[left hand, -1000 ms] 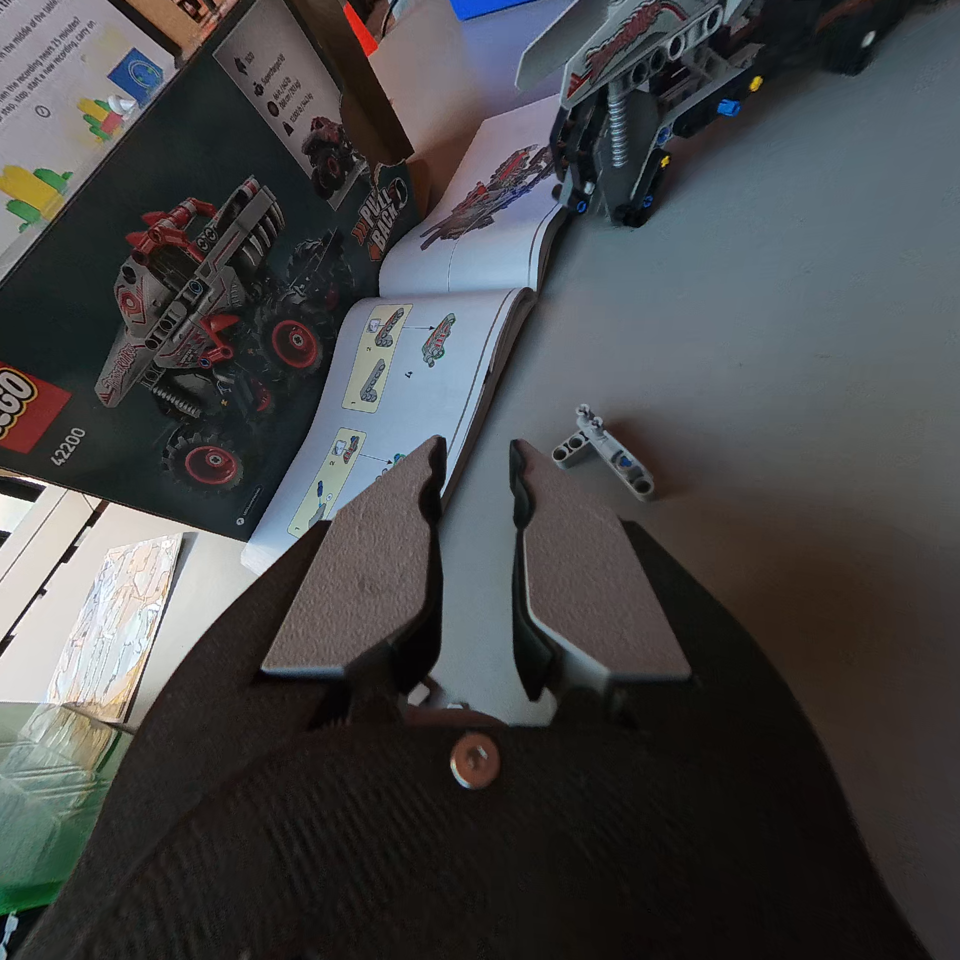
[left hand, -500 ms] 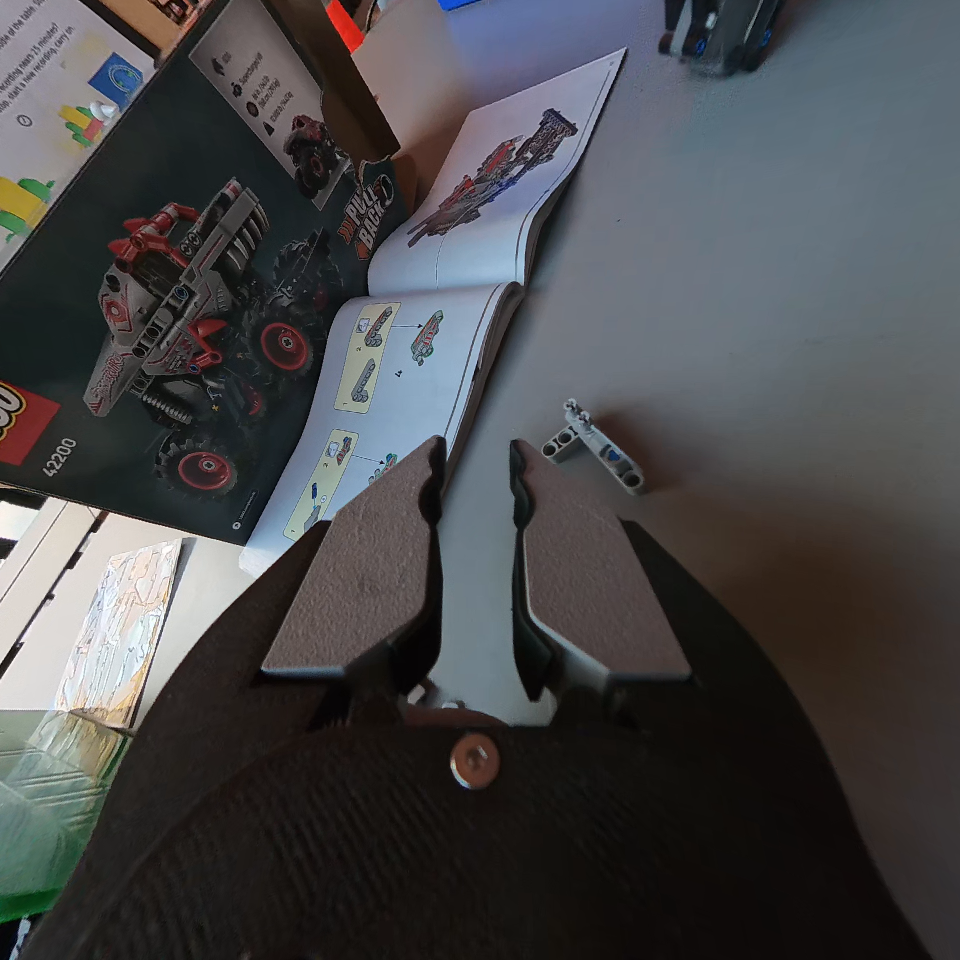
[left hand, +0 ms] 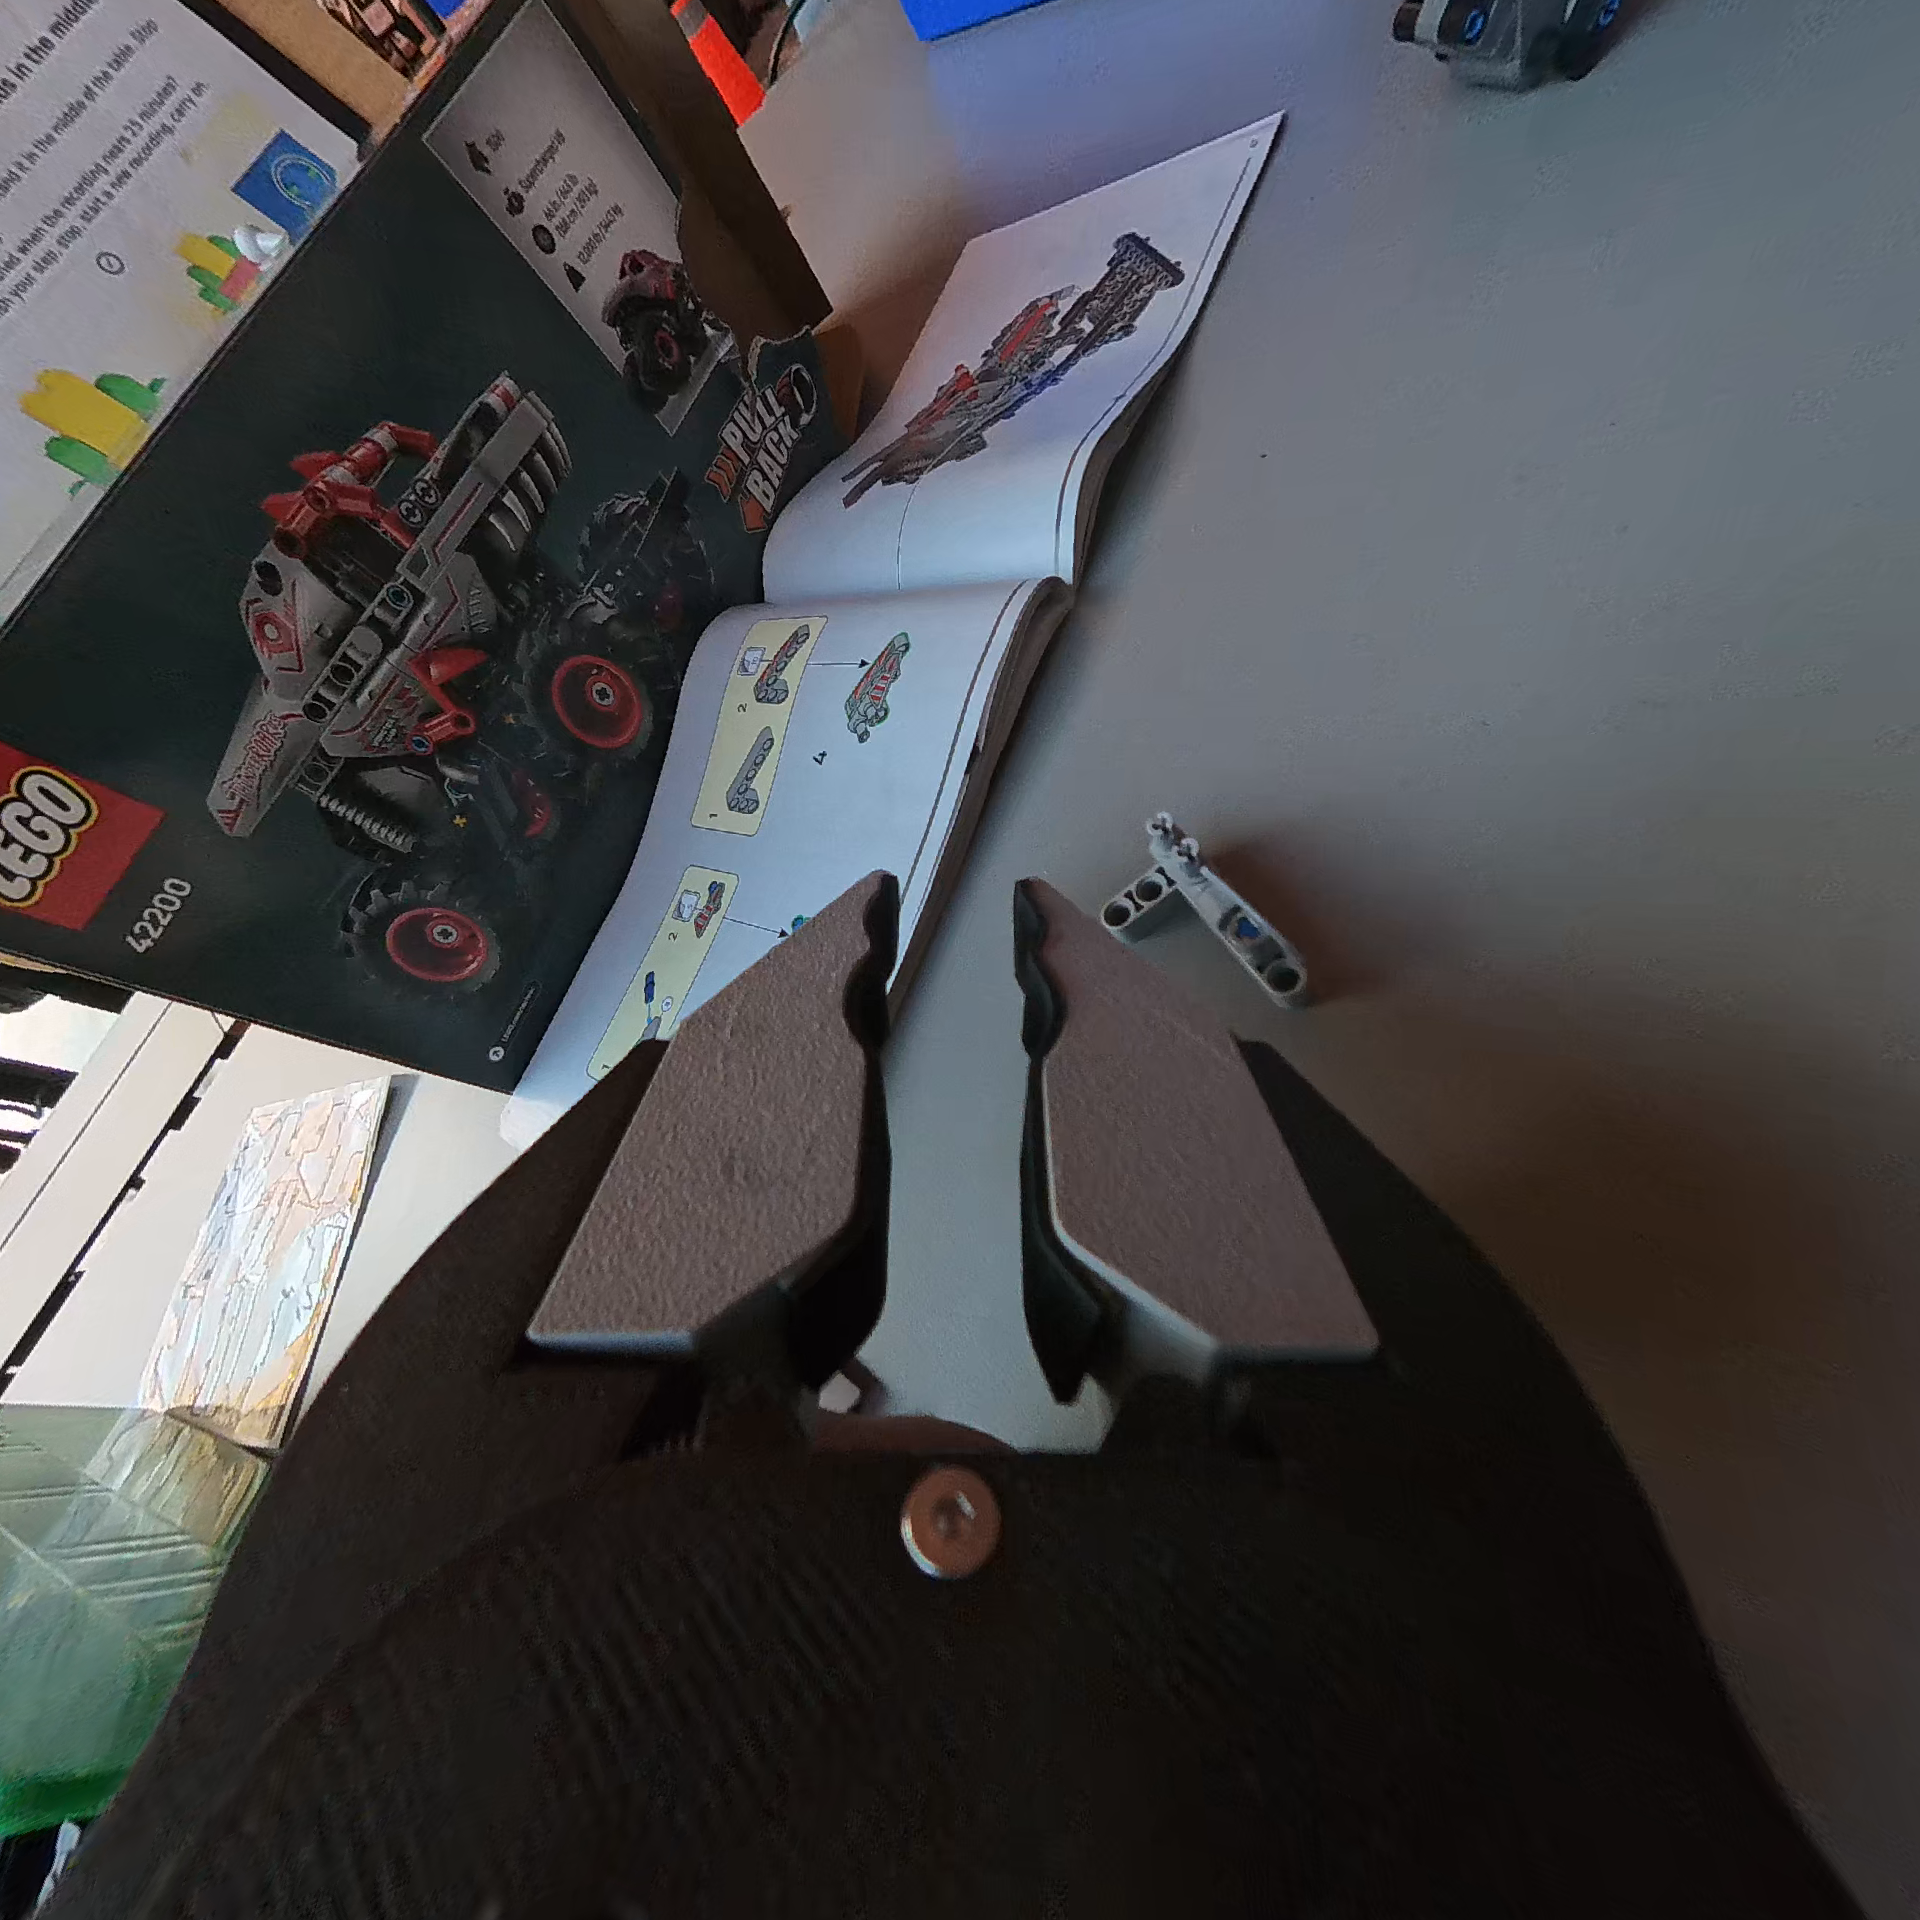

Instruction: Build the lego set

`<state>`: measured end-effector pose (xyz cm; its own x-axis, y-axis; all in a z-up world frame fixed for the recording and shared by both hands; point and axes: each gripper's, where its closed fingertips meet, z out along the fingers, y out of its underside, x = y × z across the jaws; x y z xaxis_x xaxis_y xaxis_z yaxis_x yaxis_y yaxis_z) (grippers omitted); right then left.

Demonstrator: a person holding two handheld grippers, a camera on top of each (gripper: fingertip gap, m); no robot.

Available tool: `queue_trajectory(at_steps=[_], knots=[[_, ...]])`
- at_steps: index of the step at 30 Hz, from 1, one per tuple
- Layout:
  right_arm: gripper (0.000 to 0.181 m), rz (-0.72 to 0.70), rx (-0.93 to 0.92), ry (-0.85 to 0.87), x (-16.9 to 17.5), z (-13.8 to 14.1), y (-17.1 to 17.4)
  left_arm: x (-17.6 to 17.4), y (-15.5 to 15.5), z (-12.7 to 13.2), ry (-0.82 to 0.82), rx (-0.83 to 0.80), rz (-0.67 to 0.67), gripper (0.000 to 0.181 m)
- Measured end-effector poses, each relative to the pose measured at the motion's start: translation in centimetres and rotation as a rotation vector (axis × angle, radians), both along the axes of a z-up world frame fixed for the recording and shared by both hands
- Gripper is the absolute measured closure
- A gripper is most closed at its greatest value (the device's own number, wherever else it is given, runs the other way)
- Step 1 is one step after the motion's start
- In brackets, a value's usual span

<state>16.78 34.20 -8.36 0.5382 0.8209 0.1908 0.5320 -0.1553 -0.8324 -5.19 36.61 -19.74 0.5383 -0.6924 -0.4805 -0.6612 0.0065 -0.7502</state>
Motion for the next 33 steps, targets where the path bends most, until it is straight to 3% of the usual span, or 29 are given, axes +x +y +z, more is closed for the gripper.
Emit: queue_trajectory(at_steps=[3, 6, 10, 13, 20, 28, 33], knots=[[0.128, 0.044, -0.022, 0.121, -5.5, -0.4, -0.4, 0.1, 0.0, 0.0, 0.005, 0.006, -0.003, 0.161], [0.131, 0.024, -0.059, 0.141, -9.6, -3.4, 0.6, 0.0, -0.1, 0.1, 0.002, 0.01, -0.004, 0.162], [0.13, -0.017, -0.115, 0.097, -12.3, -8.7, 2.1, -0.1, -0.2, 0.6, -0.012, 0.02, -0.007, 0.162], [0.135, 0.079, -0.028, 0.077, -12.8, -10.3, 1.6, -0.1, -0.3, 0.9, -0.025, 0.022, -0.011, 0.162], [0.134, 0.032, -0.056, 0.153, -10.3, -10.2, 2.2, 0.1, -0.7, 1.6, -0.036, 0.032, -0.026, 0.161], [0.139, 0.055, 0.129, 0.227, -10.3, -6.6, 1.3, -0.3, -0.2, 0.8, -0.032, 0.004, -0.004, 0.161], [0.139, 0.051, 0.115, 0.235, -10.2, -6.7, 1.3, -0.1, -0.1, 0.2, -0.007, 0.0, -0.006, 0.161]])
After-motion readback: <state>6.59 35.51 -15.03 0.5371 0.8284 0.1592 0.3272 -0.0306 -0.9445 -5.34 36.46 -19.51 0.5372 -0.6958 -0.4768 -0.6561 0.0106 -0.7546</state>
